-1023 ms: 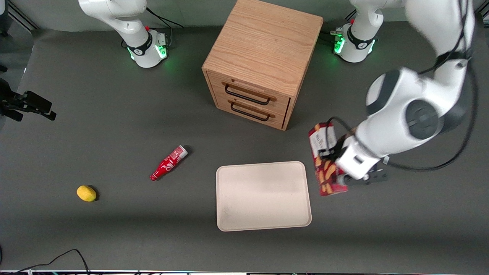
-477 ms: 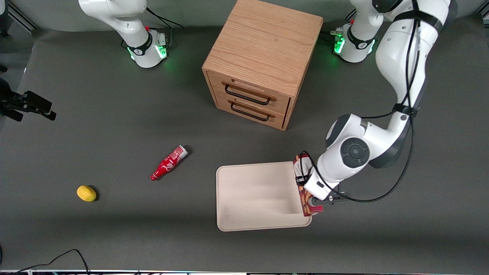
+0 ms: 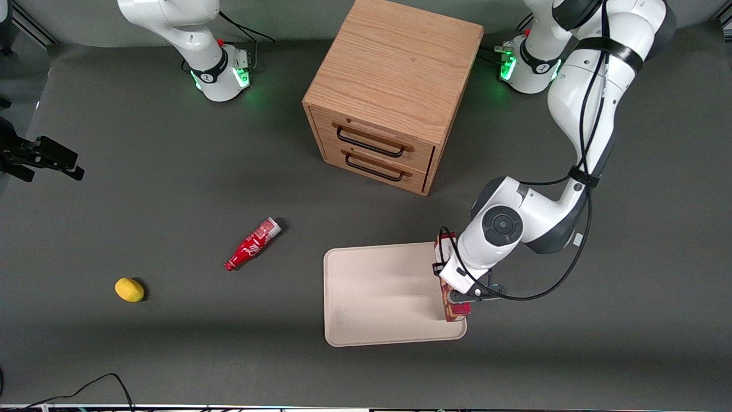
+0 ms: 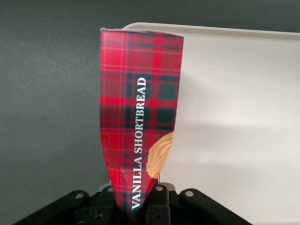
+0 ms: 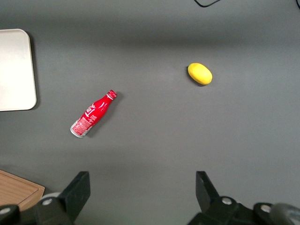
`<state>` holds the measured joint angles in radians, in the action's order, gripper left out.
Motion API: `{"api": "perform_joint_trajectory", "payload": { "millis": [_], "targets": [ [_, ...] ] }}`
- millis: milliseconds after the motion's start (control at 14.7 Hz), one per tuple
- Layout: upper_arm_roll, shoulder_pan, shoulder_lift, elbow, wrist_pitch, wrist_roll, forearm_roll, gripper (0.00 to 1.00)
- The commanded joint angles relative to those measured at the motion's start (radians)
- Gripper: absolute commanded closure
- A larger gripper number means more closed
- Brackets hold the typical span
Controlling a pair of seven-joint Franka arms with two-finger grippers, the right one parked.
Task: Place red cookie box on tray
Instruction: 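Set the box down on the tray edge and open the left gripper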
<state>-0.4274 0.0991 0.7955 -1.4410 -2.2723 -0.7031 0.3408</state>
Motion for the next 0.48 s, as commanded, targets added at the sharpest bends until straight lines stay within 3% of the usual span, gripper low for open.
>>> {"api": "perform_joint_trajectory", "payload": {
  "millis": [0,68,136,205,409],
  "targets": [
    [-0.001,0.001,0.001,-0.007,-0.023,-0.029,0.035,1.0],
    [-0.001,0.001,0.005,-0.007,-0.03,-0.029,0.035,0.96],
    [-0.001,0.001,0.008,-0.007,-0.039,-0.029,0.035,0.56],
    [-0.001,-0.001,0.01,-0.007,-0.042,-0.029,0.034,0.34],
    [-0.001,-0.001,0.008,-0.006,-0.043,-0.029,0.034,0.0]
  ]
}}
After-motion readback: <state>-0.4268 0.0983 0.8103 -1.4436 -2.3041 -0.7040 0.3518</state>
